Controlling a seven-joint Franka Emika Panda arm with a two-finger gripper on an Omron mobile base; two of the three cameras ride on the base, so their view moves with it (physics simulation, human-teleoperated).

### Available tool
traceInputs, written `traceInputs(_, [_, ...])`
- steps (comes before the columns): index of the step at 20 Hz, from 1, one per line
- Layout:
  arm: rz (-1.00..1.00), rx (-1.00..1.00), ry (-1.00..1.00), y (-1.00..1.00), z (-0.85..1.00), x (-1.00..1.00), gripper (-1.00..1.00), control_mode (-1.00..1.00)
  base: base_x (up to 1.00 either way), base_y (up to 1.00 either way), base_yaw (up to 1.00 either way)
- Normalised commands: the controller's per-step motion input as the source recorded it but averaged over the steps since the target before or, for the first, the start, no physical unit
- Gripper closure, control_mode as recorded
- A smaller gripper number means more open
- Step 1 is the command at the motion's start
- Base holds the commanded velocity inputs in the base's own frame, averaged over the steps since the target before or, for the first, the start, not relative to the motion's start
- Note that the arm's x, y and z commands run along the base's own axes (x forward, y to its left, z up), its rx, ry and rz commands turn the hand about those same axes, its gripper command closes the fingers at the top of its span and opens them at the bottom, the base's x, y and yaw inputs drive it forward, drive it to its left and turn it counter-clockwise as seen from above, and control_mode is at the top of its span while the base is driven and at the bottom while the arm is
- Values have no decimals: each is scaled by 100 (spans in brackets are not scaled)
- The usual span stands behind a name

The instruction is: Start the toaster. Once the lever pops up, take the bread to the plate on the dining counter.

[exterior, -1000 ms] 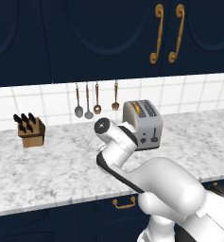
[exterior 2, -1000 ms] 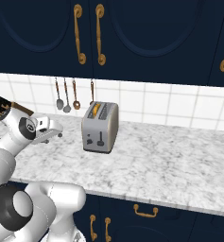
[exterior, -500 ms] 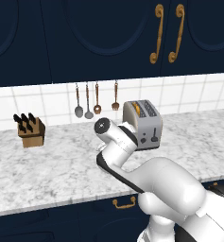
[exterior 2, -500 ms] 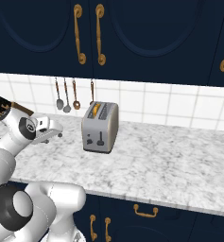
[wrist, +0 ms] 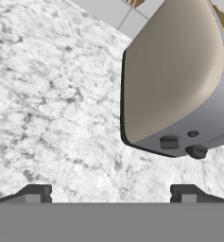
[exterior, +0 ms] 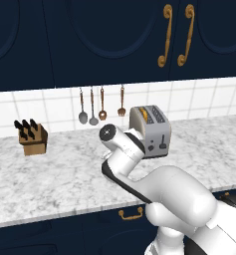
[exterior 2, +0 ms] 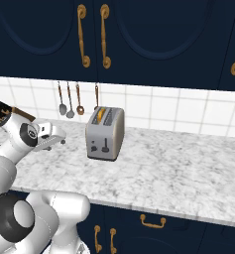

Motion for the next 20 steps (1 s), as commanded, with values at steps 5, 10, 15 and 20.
traceInputs(5, [0, 0, 0, 0, 0, 0, -100, -100, 0, 0, 0])
traceInputs(10, [0, 0, 0, 0, 0, 0, -100, -100, 0, 0, 0])
traceInputs(15, [0, 0, 0, 0, 0, 0, -100, -100, 0, 0, 0])
traceInputs(20, [0, 0, 0, 0, 0, 0, -100, -100, 0, 0, 0])
